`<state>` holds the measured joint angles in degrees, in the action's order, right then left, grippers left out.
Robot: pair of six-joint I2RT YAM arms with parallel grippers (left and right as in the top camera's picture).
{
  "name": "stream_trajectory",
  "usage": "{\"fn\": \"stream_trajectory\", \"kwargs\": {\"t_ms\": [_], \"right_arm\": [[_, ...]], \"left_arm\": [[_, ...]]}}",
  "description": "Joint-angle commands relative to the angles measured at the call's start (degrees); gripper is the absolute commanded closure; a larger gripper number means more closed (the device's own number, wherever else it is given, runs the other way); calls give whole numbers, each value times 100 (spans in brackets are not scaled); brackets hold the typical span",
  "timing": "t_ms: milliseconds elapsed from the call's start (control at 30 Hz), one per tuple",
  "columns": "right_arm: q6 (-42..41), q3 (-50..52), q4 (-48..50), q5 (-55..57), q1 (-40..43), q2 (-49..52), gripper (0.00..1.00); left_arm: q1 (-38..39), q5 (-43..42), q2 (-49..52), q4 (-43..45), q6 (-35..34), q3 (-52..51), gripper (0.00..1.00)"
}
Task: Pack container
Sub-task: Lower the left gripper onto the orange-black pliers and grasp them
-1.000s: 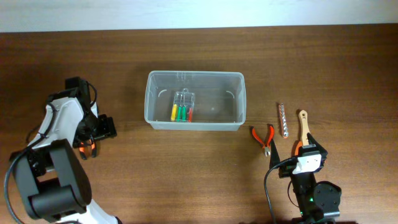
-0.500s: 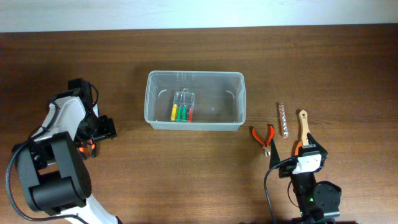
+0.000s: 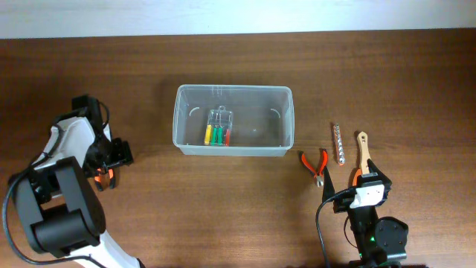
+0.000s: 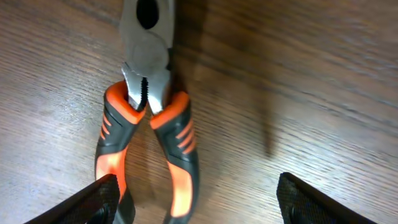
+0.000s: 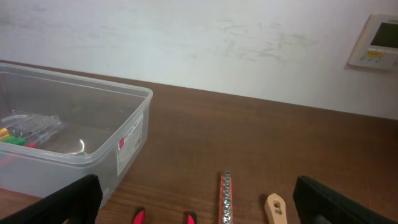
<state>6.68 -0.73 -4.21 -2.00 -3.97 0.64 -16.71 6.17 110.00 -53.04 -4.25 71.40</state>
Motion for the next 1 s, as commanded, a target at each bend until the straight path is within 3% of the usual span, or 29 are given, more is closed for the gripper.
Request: {"fn": "stream_trajectory", "kwargs": {"t_ms": [0, 233, 300, 500, 733, 967], "right_arm": [[37, 42, -4, 48, -11, -28, 1], [39, 42, -4, 48, -11, -28, 1], [39, 42, -4, 48, -11, -28, 1], [39, 42, -4, 48, -11, -28, 1], [39, 42, -4, 48, -11, -28, 1], [39, 42, -4, 50, -11, -28, 1]], "left_arm": [[-105, -260, 328, 17, 131, -13, 17], [-103, -387, 455, 90, 133, -13, 19], [-103, -387, 455, 103, 133, -13, 25], [-103, -385, 455, 92, 133, -13, 59], [-105, -243, 455, 48, 129, -13, 71], [-109, 76, 455, -2, -70, -11, 74]]}}
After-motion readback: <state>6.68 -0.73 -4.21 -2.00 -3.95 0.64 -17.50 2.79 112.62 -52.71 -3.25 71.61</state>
